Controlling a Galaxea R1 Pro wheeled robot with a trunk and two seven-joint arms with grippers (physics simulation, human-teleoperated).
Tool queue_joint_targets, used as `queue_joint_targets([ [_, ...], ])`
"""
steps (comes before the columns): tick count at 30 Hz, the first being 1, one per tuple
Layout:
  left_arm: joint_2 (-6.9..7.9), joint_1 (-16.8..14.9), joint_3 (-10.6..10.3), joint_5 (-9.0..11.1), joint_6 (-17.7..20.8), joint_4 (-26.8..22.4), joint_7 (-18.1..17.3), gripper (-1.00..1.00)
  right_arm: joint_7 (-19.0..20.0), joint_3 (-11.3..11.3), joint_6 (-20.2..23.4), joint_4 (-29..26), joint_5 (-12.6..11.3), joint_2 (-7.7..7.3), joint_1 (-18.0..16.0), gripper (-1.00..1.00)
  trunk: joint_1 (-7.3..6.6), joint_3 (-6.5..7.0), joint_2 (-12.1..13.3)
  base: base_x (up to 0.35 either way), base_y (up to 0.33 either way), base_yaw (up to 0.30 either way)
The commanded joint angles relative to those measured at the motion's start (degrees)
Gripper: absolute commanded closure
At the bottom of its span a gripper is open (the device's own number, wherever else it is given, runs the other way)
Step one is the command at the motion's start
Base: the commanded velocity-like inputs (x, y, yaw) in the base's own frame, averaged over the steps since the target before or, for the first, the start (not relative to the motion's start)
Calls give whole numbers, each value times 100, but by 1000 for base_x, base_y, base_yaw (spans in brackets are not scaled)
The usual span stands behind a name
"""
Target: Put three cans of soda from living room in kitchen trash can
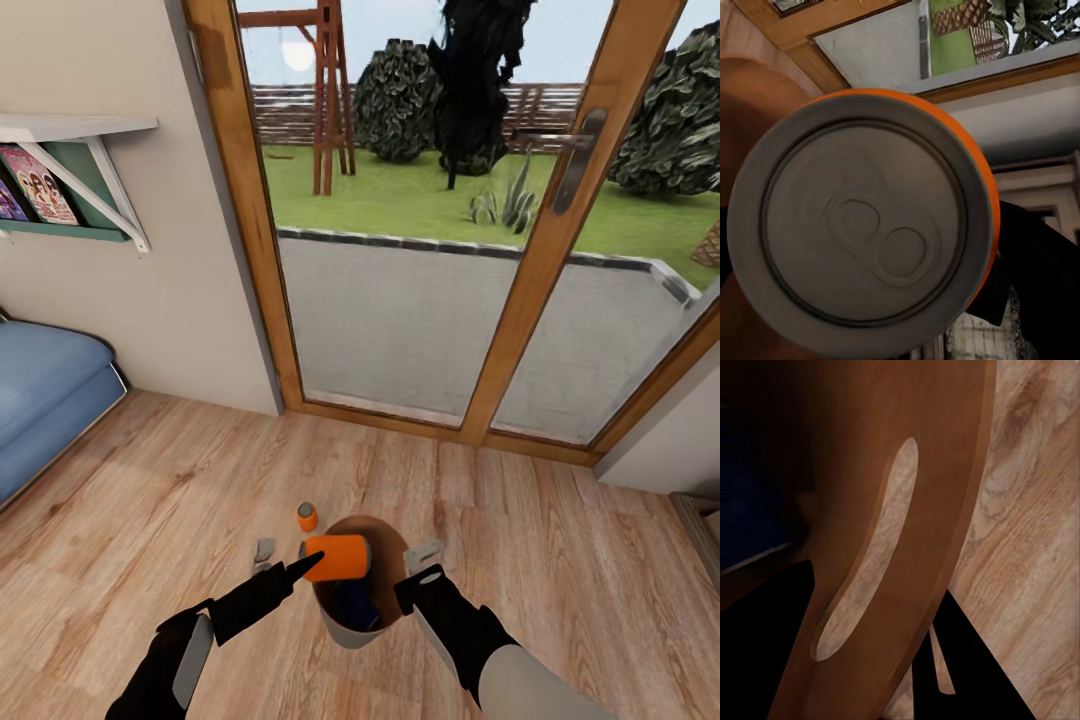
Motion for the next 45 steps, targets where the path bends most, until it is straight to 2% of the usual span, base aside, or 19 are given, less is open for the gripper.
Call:
queue_joint_targets([
  [1, 0, 0, -1, -5, -4, -16, 7, 100, 50, 5, -8, -4, -3, 1, -1, 100, 0, 0, 0, 0, 0, 0],
  [7, -2, 0, -2, -5, -4, -71, 275, 100, 50, 25, -9, -4, -3, 1, -1, 100, 0, 0, 0, 0, 0, 0],
  [19, -40, 0, -8, -5, -4, -71, 517, 100, 50, 29, -9, 65, -3, 4, -1, 100, 0, 0, 0, 0, 0, 0],
  [20, -45, 0, -9, -5, -4, -70, 553, -100, 50, 29, -9, 65, -3, 6, 0, 100, 0, 0, 0, 0, 0, 0],
  [26, -109, 0, -350, -5, -4, -77, 617, -100, 50, 28, -9, 66, -3, 7, -2, 100, 0, 0, 0, 0, 0, 0],
  [34, -108, 0, -432, 10, 13, -85, 556, -100, 50, 28, -9, 66, -3, 8, 0, 100, 0, 0, 0, 0, 0, 0],
  [35, -95, 0, -429, 17, 19, -86, 444, -100, 50, 28, -9, 66, -3, 7, 1, 100, 0, 0, 0, 0, 0, 0],
  [36, -40, 0, -426, 21, 36, -87, -46, -100, 50, 28, -9, 66, -3, 7, 2, 100, 0, 0, 0, 0, 0, 0],
  [38, 27, 0, -422, 21, 45, -87, -387, -100, 50, 28, -9, 66, -3, 5, -1, 100, 0, 0, 0, 0, 0, 0],
  [39, 153, 0, -419, 21, 73, -87, -765, -100, 50, 28, -9, 66, -3, 3, 1, 100, 0, 0, 0, 0, 0, 0],
  [40, 197, 0, -416, 23, 94, -86, -851, -100, 50, 28, -9, 66, -3, 3, -1, 100, 0, 0, 0, 0, 0, 0],
  [43, 500, 0, -402, 29, 237, -75, -1217, -100, 50, 28, -9, 66, -3, 2, 2, 100, 0, 0, 0, 0, 0, 0],
  [44, 551, 0, -401, 29, 250, -72, -1304, -100, 50, 28, -9, 66, -3, 3, 2, 100, 0, 0, 0, 0, 0, 0],
  [45, 699, 0, -396, 27, 280, -63, -1597, -100, 50, 28, -9, 69, -3, 7, 2, 100, 0, 0, 0, 0, 0, 0],
])
